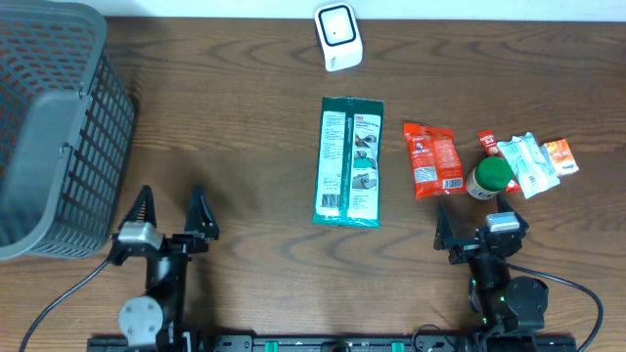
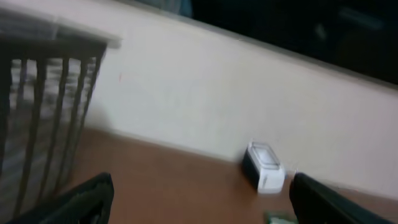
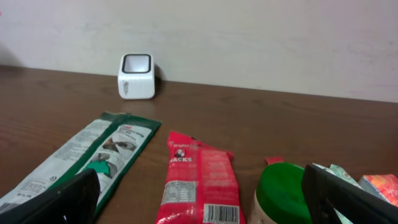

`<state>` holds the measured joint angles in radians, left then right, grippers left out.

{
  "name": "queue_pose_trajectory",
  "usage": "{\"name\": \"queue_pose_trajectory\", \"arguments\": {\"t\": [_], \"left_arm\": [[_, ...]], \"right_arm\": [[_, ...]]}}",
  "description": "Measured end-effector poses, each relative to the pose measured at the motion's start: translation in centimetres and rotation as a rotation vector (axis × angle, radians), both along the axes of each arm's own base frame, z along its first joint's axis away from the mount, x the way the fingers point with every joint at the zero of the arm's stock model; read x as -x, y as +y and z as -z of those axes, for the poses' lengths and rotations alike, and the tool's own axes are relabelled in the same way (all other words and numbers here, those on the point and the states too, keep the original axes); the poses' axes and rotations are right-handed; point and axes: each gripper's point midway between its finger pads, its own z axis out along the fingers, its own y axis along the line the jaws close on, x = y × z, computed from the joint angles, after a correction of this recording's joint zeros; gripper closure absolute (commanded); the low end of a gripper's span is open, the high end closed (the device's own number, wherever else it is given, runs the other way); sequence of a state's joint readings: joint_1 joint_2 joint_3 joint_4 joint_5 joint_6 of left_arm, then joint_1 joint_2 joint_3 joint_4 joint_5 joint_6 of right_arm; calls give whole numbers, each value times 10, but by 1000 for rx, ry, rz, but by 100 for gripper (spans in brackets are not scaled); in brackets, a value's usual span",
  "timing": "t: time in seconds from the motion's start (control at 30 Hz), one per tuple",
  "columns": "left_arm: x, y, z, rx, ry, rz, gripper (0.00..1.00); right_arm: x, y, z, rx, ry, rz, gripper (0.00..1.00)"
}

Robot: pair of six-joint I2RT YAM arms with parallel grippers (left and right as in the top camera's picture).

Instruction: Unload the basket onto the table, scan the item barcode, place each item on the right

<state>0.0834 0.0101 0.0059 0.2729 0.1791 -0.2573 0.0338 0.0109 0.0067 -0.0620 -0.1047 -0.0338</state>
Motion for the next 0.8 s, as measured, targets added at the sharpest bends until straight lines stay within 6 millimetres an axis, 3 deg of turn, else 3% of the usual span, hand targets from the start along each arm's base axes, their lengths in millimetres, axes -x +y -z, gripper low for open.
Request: {"name": "queue_pose_trajectory", "arguments": {"t": [0.13, 0.23, 0.8], "left_arm": [[-4, 0, 40, 13, 162, 3, 9], [-4, 0, 54, 6, 219, 2, 9], [-3, -6, 64, -282, 251, 13, 9]], "right_arm": [[0, 0, 0, 0, 0, 0, 1], [0, 0, 0, 0, 0, 0, 1], [0, 0, 0, 0, 0, 0, 1]]}}
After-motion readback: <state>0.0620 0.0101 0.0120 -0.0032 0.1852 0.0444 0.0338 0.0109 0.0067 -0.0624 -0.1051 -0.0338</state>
